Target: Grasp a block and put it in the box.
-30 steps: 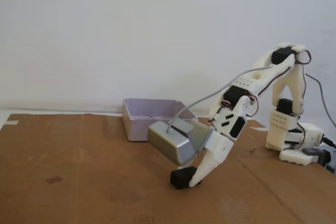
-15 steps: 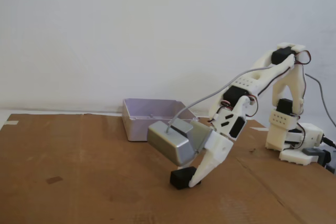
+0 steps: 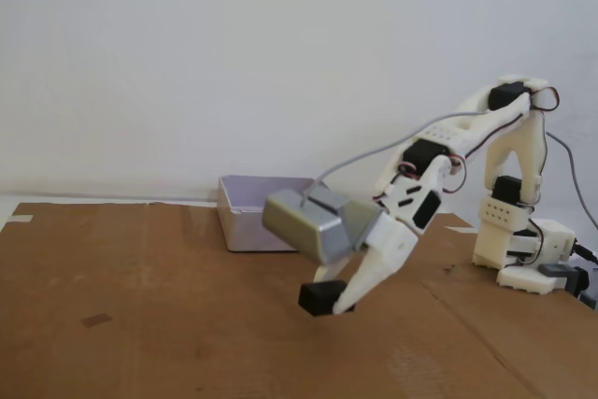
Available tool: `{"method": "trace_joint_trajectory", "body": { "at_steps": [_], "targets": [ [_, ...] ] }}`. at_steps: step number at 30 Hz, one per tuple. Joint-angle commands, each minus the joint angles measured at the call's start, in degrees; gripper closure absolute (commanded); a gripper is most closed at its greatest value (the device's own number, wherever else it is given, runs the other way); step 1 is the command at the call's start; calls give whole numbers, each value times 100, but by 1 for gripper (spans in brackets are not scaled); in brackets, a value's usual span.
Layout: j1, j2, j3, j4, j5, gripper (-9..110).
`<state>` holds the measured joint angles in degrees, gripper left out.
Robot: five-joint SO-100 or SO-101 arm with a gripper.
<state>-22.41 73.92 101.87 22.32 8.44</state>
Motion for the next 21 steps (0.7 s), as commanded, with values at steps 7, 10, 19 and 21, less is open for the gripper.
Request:
{"method": "trace_joint_trajectory", "body": {
  "at_steps": [7,10,19,21],
  "targets": [
    [448,1837,9,-97,-53,90],
    [712,2145,202,-97,-62,90],
    [1679,2830,475,-97,-62,90],
    [1907,2883,475,-97,-62,90]
  ]
}}
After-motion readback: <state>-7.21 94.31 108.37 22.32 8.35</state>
